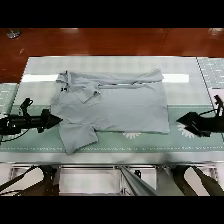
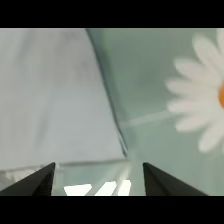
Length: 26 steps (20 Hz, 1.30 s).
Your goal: Fold the shirts.
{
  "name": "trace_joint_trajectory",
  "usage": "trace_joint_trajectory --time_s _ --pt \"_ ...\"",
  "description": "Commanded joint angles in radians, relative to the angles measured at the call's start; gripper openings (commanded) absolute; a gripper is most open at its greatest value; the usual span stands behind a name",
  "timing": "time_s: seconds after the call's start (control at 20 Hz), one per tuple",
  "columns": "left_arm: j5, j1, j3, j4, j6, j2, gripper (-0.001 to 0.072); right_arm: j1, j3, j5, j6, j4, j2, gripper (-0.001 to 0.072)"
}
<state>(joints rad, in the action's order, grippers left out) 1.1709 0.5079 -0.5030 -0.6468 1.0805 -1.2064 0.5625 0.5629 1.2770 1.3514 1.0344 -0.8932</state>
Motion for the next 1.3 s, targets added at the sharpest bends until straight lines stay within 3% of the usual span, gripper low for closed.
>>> trace_joint_trajectory --time_s 0.0,0.25,0.6,0.65,0.7,0.75,0.85,1.05,1.25 --pt "0.019 -0.003 -0.014 0.001 -0.007 -0.002 0.0023 -0.085 -0.086 0.036 0.056 0.103 -0.015 0.0627" --pt "0.019 -0.004 -0.014 0.001 -0.006 -0.002 0.0023 -0.199 -0.048 -0.066 0.077 0.06 -0.174 0.0628" --pt "0.005 -0.004 -0.014 0.001 -0.006 -0.002 0.0023 -0.35 0.099 -0.203 0.06 -0.158 -0.421 0.0607" --pt "0.003 -0.004 -0.014 0.001 -0.006 -0.002 0.0023 -0.384 0.124 -0.214 0.059 -0.158 -0.439 0.0487" --pt "0.004 -0.003 -0.015 0.006 -0.006 -0.002 0.0023 -0.412 0.159 -0.211 0.04 -0.159 -0.452 0.0091" --pt "0.009 -0.003 -0.02 0.021 -0.006 0.0 0.0023 -0.433 0.2 -0.201 0.016 -0.158 -0.454 0.0023" --pt "0.034 -0.003 -0.071 0.077 -0.006 0.015 0.0022 -0.448 0.35 -0.131 0.013 -0.132 -0.454 0.0023" --pt "0.041 -0.004 -0.379 0.394 -0.067 0.135 0.0021 -0.445 0.888 0.021 0.064 -0.026 -0.453 0.0023" --pt "-0.04 -0.003 -0.844 0.349 -0.065 0.237 0.0021 -0.446 1.493 0.067 0.127 0.041 -0.433 0.0023"
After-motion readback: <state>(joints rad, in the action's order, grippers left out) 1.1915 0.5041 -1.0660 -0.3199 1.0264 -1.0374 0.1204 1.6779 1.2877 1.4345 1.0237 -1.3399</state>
